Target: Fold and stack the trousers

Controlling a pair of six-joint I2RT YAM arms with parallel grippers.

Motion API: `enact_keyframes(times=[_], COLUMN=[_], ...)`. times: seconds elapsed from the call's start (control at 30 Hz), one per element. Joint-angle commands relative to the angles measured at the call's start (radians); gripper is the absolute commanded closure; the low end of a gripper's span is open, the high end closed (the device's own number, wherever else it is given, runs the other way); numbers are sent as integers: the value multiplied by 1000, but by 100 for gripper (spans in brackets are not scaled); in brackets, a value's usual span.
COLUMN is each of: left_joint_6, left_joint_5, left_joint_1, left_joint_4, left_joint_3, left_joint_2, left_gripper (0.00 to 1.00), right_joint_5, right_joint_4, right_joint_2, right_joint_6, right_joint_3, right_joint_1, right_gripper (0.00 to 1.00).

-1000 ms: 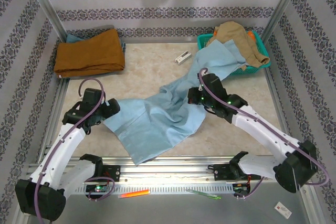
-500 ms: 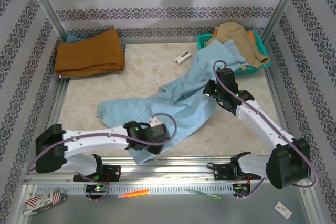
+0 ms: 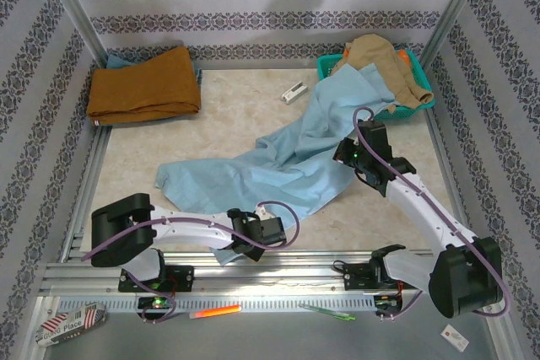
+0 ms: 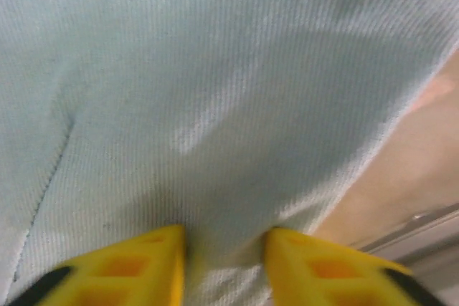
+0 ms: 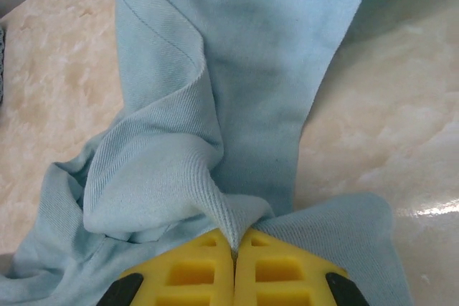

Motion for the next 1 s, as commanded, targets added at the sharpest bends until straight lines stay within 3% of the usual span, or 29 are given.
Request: enact_keyframes(times=[0.0, 0.03, 0.07, 0.3, 0.53, 0.63, 0.77, 0.97], left_joint_6=[-33, -36, -38, -69, -42, 36, 151, 195], left_joint_5=[12, -3, -19, -231, -417, -439, -421, -140], left_joint_1=[32, 32, 32, 46, 153, 268, 451, 832], left_joint_4=[54, 32, 1, -300, -504, -488, -409, -241], left_joint_3=[-77, -70, -57, 101, 299, 369, 434, 389], left_joint_2=[23, 8, -16, -305, -603, -680, -707, -660], left_gripper=[89, 98, 100, 100, 100, 100, 100, 100], right_joint_5=[-28, -32, -41, -102, -108, -78, -48, -142], right_joint_4=[-3, -8, -11, -65, -181, -190, -167, -167], right_joint_2=[-53, -66, -79, -190, -309, -268, -104, 290], right_joint_6=[-7, -7, -7, 0, -12, -36, -81, -124], right_joint_3=[-16, -17, -17, -1, 149, 263, 433, 752], right_joint_1=[-19, -23, -25, -22, 38, 94, 131, 129], right_gripper=[100, 100, 100, 100, 100, 100, 100, 100])
